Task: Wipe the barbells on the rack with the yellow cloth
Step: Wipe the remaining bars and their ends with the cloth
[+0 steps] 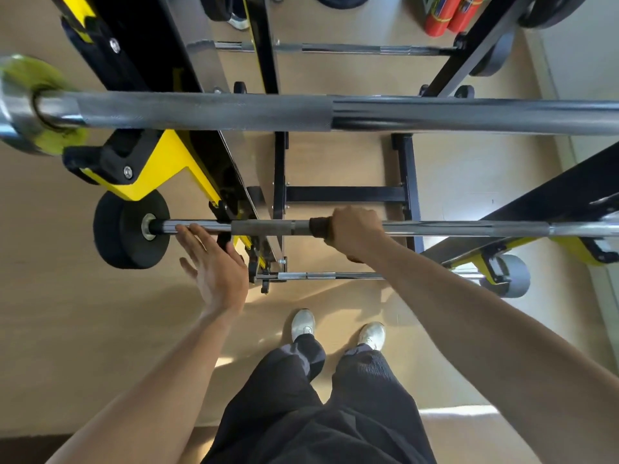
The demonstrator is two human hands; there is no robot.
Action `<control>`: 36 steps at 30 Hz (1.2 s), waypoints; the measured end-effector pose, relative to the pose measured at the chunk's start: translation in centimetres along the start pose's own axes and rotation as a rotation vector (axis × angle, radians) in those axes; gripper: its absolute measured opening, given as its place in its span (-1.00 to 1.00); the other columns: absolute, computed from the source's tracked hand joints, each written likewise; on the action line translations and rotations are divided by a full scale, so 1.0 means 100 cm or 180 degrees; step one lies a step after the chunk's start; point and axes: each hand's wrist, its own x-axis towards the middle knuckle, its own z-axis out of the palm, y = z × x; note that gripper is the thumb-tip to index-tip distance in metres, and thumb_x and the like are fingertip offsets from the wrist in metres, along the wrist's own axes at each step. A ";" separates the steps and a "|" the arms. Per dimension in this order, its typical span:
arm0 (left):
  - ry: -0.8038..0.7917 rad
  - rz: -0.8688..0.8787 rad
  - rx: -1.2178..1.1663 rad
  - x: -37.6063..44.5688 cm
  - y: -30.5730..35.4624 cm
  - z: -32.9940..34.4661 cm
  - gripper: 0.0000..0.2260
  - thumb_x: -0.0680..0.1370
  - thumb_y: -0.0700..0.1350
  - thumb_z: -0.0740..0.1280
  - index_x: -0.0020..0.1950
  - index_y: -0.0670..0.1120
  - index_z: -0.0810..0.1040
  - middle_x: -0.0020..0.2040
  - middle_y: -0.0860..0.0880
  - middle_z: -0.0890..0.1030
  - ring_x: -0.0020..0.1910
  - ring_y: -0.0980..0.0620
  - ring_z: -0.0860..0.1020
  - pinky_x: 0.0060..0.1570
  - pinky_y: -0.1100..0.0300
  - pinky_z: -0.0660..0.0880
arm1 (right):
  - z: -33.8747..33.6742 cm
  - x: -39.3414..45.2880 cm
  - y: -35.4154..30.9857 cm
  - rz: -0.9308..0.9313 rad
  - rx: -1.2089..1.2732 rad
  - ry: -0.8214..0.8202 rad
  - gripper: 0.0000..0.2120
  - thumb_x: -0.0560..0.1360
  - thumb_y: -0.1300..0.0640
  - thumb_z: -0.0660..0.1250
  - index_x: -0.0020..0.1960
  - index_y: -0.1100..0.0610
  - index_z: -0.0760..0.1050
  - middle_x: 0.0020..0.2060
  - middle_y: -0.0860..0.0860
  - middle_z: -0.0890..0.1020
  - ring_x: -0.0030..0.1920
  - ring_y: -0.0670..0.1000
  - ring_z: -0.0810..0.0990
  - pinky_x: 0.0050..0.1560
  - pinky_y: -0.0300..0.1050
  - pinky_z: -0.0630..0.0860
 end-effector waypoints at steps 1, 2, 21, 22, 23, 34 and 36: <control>0.0003 -0.0027 -0.0005 0.001 0.000 0.000 -0.40 0.67 -0.06 0.12 0.59 -0.24 -0.09 0.60 -0.22 -0.11 0.58 -0.18 -0.12 0.49 -0.25 0.04 | -0.001 0.004 -0.015 0.0004 0.0040 -0.0030 -0.79 0.54 0.07 0.37 0.13 0.13 0.50 -0.25 0.00 0.52 -0.28 -0.03 0.51 -0.25 -0.14 0.42; -0.0007 -0.0054 -0.0002 0.000 0.000 0.000 -0.40 0.67 -0.06 0.12 0.59 -0.24 -0.10 0.61 -0.22 -0.11 0.58 -0.18 -0.12 0.49 -0.26 0.04 | 0.000 0.007 -0.033 -0.0020 0.0100 -0.0034 -0.80 0.54 0.10 0.37 0.13 0.13 0.49 -0.25 0.00 0.51 -0.29 -0.04 0.50 -0.26 -0.14 0.41; -0.1135 0.0964 -0.0917 -0.124 0.064 0.062 -0.61 0.51 -0.35 0.28 0.29 -0.05 0.53 0.26 -0.08 0.54 0.26 -0.01 0.46 0.35 -0.01 0.39 | 0.135 -0.091 0.011 0.0093 0.3876 -0.0249 -0.79 0.57 0.19 0.27 0.15 0.12 0.61 0.01 0.09 0.69 0.06 0.11 0.62 0.12 -0.07 0.53; -0.1788 0.0762 -0.0965 -0.134 0.073 0.072 -0.65 0.55 -0.30 0.28 0.30 -0.02 0.52 0.23 -0.04 0.56 0.19 0.05 0.47 0.30 0.11 0.40 | 0.145 -0.100 0.032 0.0453 0.4255 -0.0322 -0.81 0.56 0.21 0.28 0.10 0.12 0.63 -0.02 0.06 0.68 0.04 0.10 0.62 0.13 -0.03 0.55; -0.2251 0.0694 -0.0956 -0.144 0.083 0.082 -0.67 0.57 -0.24 0.29 0.30 0.02 0.51 0.21 0.00 0.57 0.17 0.07 0.49 0.25 0.16 0.42 | 0.156 -0.107 0.055 0.0714 0.4550 -0.0495 -0.85 0.56 0.19 0.31 0.08 0.10 0.62 -0.04 0.04 0.67 0.04 0.08 0.62 0.12 -0.03 0.56; -0.3553 0.0377 -0.0582 -0.238 0.117 0.256 -0.69 0.50 0.12 0.42 -0.31 -0.06 0.53 -0.42 0.08 0.51 -0.44 0.17 0.48 -0.38 0.26 0.39 | 0.311 -0.128 0.258 0.0133 0.3150 -0.0907 -0.34 0.18 -0.09 0.60 0.24 -0.12 0.47 0.08 -0.03 0.62 0.07 -0.02 0.62 0.15 0.02 0.59; -0.3877 0.0528 -0.0737 -0.239 0.112 0.287 -0.65 0.44 0.17 0.47 -0.19 -0.13 0.60 -0.31 0.02 0.61 -0.32 0.09 0.59 -0.23 0.18 0.50 | 0.339 -0.119 0.276 0.0360 0.3513 -0.0706 -0.53 0.38 0.12 0.48 0.26 -0.07 0.50 0.05 0.03 0.64 0.03 -0.02 0.63 0.12 -0.04 0.60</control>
